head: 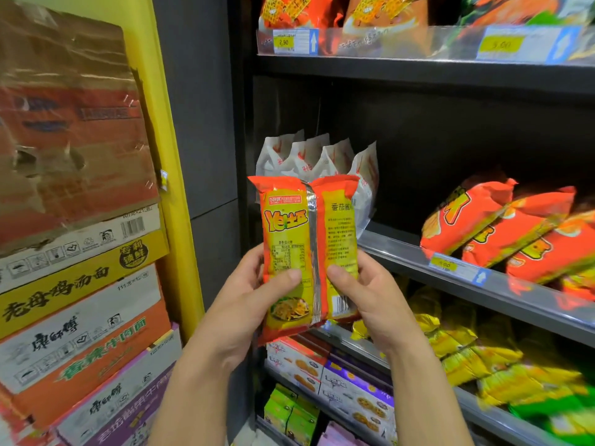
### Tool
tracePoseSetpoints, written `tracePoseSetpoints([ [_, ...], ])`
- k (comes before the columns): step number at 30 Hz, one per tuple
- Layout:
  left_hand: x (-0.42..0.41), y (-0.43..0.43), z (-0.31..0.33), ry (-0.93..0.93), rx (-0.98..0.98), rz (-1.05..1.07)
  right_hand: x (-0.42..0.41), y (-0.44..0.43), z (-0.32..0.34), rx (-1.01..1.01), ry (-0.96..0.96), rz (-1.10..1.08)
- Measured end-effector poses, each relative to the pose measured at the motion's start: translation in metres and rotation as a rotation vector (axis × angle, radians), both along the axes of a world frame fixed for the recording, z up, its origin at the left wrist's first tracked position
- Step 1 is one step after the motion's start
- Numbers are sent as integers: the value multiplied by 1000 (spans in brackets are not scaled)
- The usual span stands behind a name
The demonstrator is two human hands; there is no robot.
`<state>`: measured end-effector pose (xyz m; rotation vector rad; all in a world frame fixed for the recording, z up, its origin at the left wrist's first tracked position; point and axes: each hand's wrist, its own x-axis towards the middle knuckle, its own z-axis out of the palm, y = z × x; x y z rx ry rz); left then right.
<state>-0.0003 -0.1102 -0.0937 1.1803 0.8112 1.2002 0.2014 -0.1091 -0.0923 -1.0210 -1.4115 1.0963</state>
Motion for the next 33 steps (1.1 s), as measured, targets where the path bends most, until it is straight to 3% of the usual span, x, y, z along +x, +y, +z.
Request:
tracePoseSetpoints([
  [6,43,11,11,59,70,27,41,5,12,17,-59,-26],
  [12,98,34,30,49,120,150,118,25,54,145,-289,-106],
  [15,130,53,46,75,175,223,168,40,82,339,-646,-308],
  [19,177,87,57,107,252,313,221,69,111,651,-1316,-528],
  [23,220,126,53,206,310,433,239,79,130,463,-1753,-486],
  [26,243,151,41,274,354,503,246,81,131,337,-1839,-408],
  [33,271,182,16,473,350,637,256,80,128,389,-1826,-356],
])
